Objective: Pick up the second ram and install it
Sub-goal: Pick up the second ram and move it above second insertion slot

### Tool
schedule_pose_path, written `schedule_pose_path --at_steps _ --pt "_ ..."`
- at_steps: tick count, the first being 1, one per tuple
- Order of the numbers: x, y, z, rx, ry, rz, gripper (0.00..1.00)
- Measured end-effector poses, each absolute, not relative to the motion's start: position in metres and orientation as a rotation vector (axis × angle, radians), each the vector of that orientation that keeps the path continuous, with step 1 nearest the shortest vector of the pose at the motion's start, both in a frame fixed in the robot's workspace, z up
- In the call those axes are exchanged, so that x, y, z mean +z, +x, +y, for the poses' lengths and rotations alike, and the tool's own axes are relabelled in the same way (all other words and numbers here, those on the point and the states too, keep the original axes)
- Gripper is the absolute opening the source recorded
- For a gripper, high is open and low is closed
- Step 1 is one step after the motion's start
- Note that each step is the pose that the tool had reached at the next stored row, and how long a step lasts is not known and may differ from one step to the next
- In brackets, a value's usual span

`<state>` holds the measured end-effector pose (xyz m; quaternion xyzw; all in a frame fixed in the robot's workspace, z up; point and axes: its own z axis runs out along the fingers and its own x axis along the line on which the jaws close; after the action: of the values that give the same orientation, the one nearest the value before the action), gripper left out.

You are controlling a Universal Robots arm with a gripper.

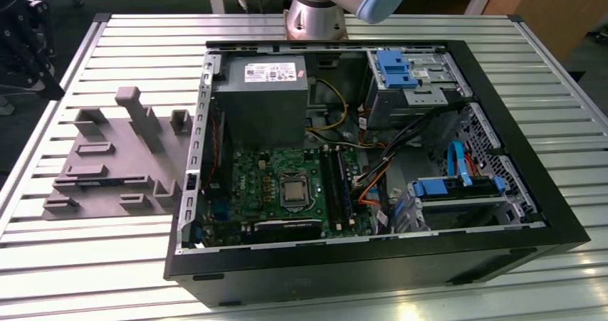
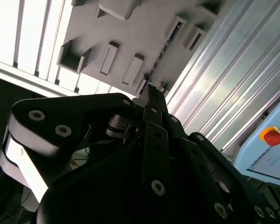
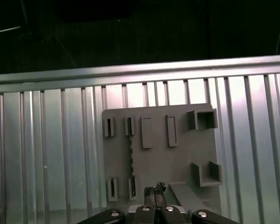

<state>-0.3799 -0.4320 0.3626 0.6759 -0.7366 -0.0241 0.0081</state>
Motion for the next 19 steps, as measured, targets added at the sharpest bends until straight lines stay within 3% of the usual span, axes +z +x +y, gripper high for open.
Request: schedule_pose_path --at_steps 15,17,19 --pt "0.3619 -0.3799 -0.4322 -0.075 2.124 -2.292 0.11" --pt "0.3602 -0.38 -0.4329 -0.075 2.13 -2.286 0.16" --pt "0.357 -0.3799 -0.4344 -0.075 2.137 -2.278 0.29"
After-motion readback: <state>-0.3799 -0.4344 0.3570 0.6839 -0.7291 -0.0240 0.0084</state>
